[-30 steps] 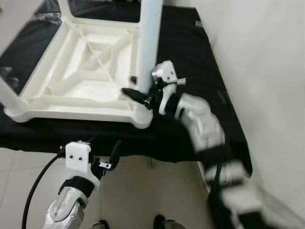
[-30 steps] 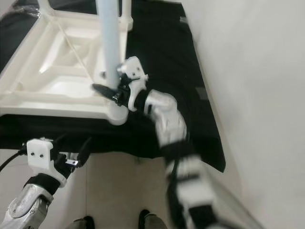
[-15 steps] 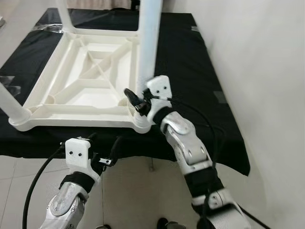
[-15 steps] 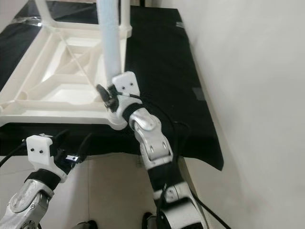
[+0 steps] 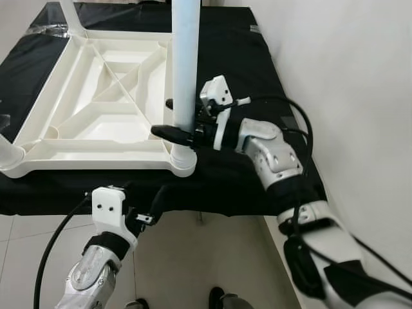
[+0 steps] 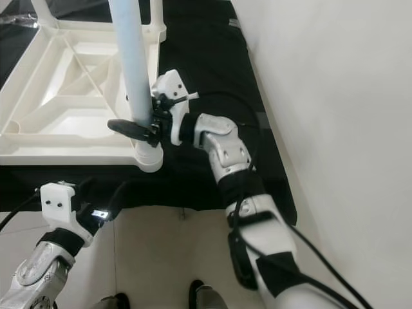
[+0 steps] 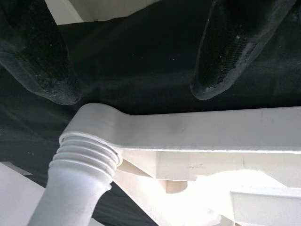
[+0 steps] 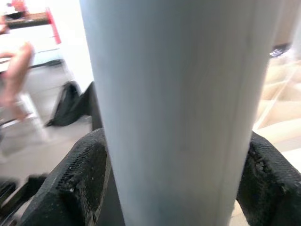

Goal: Building children table

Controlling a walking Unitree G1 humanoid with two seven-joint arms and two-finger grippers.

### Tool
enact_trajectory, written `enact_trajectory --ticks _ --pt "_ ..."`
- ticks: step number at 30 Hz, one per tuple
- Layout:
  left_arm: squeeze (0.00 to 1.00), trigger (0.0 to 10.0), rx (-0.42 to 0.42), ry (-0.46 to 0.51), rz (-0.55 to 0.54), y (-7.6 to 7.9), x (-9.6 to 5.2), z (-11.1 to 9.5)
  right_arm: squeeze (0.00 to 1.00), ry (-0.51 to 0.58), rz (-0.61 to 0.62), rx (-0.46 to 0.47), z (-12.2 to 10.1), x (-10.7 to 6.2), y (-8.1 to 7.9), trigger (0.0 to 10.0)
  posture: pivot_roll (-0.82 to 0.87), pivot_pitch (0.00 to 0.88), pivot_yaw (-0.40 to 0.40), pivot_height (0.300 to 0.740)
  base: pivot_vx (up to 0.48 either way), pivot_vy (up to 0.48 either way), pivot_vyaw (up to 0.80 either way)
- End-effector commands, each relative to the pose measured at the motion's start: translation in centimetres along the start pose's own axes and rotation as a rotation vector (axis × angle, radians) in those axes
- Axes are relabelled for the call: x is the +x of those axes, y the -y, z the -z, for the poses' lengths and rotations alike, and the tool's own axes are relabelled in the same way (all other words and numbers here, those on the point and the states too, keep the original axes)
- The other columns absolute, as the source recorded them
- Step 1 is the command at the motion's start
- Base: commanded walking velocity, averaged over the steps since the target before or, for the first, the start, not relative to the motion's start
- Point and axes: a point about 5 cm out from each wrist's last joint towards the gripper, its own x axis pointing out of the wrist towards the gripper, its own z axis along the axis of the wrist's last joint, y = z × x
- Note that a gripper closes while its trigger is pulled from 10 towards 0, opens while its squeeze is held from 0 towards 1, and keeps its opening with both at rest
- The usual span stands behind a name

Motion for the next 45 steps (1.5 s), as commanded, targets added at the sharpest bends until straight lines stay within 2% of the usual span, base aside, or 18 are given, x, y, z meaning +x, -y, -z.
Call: enact_trajectory --ticks 1,5,13,15,16,17,18,19,20,23,29,30,35,36,40,42,43,45 --pt "0.00 10.0 0.003 -0.025 -0.010 -0.1 -0.4 0.6 0.00 0.011 -0.051 0.021 0.2 -0.1 0.1 0.0 0.09 0.246 -0.091 0.740 0.000 0.000 0.00" --pt "0.00 10.0 0.000 -0.025 -0.011 -0.1 -0.6 0.5 0.00 0.003 -0.064 0.032 0.5 -0.4 0.2 0.0 0.09 0.258 -0.091 0.740 0.000 0.000 0.00" --pt "0.00 10.0 -0.007 -0.020 -0.008 0.3 -0.9 0.3 0.00 -0.040 0.175 0.025 2.1 -2.4 1.2 0.0 0.08 0.285 -0.100 0.740 0.000 0.000 0.00" --pt "0.00 10.0 -0.010 -0.017 -0.007 0.3 -1.0 0.1 0.00 -0.002 0.463 0.118 4.0 -3.5 0.7 0.0 0.07 0.312 -0.106 0.740 0.000 0.000 0.00" --pt "0.00 10.0 -0.010 -0.017 -0.007 0.3 -1.0 0.1 0.00 -0.002 0.463 0.118 4.0 -3.5 0.7 0.0 0.07 0.312 -0.106 0.740 0.000 0.000 0.00" --pt "0.00 10.0 -0.010 -0.017 -0.006 0.3 -1.1 0.0 0.00 -0.019 0.689 0.128 5.1 -3.9 0.1 0.0 0.06 0.319 -0.104 0.740 0.000 0.000 0.00" --pt "0.00 10.0 -0.010 -0.017 -0.005 0.2 -1.1 -0.1 0.00 -0.066 0.864 0.185 7.1 -3.8 -2.4 0.0 0.05 0.322 -0.098 0.740 0.000 0.000 0.00" --pt "0.00 10.0 -0.010 -0.017 -0.005 0.2 -1.1 -0.1 0.00 -0.066 0.864 0.185 7.1 -3.8 -2.4 0.0 0.05 0.322 -0.098 0.740 0.000 0.000 0.00" --pt "0.00 10.0 -0.010 -0.017 -0.005 0.1 -1.1 -0.1 0.00 -0.101 0.972 0.220 8.0 -3.9 -4.1 0.0 0.05 0.321 -0.098 0.740 0.000 0.000 0.00" --pt "0.00 10.0 -0.007 -0.020 0.000 0.0 -0.8 0.0 0.00 -0.112 0.950 0.270 9.5 -1.6 -6.4 0.0 0.05 0.308 -0.083 0.740 0.000 0.000 0.00" --pt "0.00 10.0 0.000 -0.023 -0.001 -0.3 -0.2 0.3 0.00 -0.094 0.869 0.161 8.3 0.4 -3.8 0.0 0.05 0.273 -0.085 0.740 0.000 0.000 0.00" --pt "0.00 10.0 0.003 -0.022 -0.006 -0.4 -0.1 0.3 0.00 -0.081 0.855 0.158 7.7 0.6 -3.1 10.0 0.05 0.268 -0.083 0.740 0.000 0.000 0.00" --pt "0.00 10.0 0.009 -0.019 -0.015 -0.5 0.0 0.3 0.00 -0.038 0.767 0.154 6.4 1.2 -2.8 10.0 0.06 0.259 -0.085 0.740 0.000 0.000 0.00" --pt "0.00 10.0 0.010 -0.019 -0.016 -0.5 0.0 0.3 1.00 -0.002 0.707 0.153 5.5 1.4 -2.7 10.0 0.06 0.257 -0.084 0.740 0.000 0.000 0.00" --pt "0.00 10.0 0.010 -0.020 -0.015 -0.6 0.2 0.3 1.00 0.073 0.362 0.082 2.2 1.2 -2.1 10.0 0.06 0.251 -0.082 0.740 0.000 0.000 0.00" --pt "0.00 10.0 0.009 -0.020 -0.014 -0.6 0.2 0.3 1.00 0.072 0.326 0.069 2.0 1.0 -2.0 10.0 0.06 0.251 -0.082 0.740 0.000 0.000 0.00" --pt "0.00 10.0 0.009 -0.020 -0.013 -0.6 0.2 0.3 0.00 0.069 0.245 0.035 1.7 0.9 -2.0 10.0 0.07 0.251 -0.081 0.740 0.000 0.000 0.00" --pt "0.00 10.0 0.009 -0.020 -0.013 -0.5 0.1 0.3 0.00 0.059 0.160 0.025 1.7 0.7 -2.1 10.0 0.07 0.253 -0.083 0.740 0.000 0.000 0.00"
